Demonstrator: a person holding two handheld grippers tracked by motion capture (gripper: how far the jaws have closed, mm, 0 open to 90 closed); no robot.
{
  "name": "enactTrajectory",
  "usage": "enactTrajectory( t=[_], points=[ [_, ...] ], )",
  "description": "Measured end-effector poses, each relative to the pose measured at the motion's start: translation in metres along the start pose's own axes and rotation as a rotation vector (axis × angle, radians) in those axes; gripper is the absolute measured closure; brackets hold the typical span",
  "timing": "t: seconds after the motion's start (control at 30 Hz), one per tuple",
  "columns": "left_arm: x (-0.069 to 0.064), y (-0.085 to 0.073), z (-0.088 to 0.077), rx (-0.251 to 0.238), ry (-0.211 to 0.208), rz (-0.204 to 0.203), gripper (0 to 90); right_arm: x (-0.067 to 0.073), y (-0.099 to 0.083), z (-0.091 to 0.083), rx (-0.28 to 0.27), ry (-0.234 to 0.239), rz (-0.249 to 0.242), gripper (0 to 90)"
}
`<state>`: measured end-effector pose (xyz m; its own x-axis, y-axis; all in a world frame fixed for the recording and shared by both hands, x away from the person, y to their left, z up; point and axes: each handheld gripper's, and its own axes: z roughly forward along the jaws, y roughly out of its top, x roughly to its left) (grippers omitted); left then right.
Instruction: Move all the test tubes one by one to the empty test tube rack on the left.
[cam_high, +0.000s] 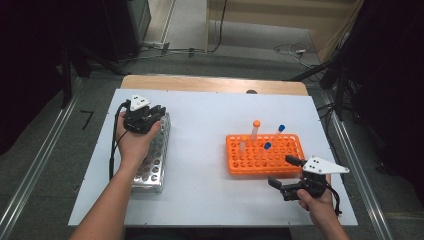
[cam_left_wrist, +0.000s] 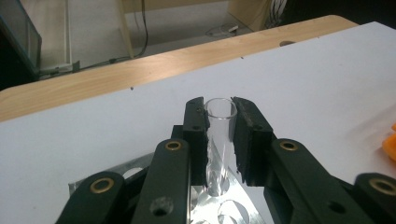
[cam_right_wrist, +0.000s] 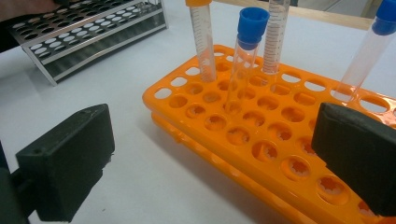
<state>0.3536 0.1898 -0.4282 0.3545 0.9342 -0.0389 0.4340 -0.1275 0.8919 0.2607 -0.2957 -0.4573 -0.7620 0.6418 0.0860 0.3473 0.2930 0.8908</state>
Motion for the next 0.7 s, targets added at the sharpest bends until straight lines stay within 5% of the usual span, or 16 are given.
enactTrajectory(
  t=[0.23,0.37,0.7],
  points=[
    [0.002,-0.002,0.002,0.044,-0.016,-0.025,75.5,0.000,0.000,0.001,0.002,0.000,0.001,0.0],
    [0.004,-0.002,-0.001,0.028,-0.024,-0.054,72.4,0.000,0.000,0.003,0.004,-0.001,0.004,0.0],
    [0.002,0.000,-0.018,-0.027,-0.061,-0.109,42.8,-0.001,0.001,0.005,0.002,-0.001,0.012,0.0]
  ],
)
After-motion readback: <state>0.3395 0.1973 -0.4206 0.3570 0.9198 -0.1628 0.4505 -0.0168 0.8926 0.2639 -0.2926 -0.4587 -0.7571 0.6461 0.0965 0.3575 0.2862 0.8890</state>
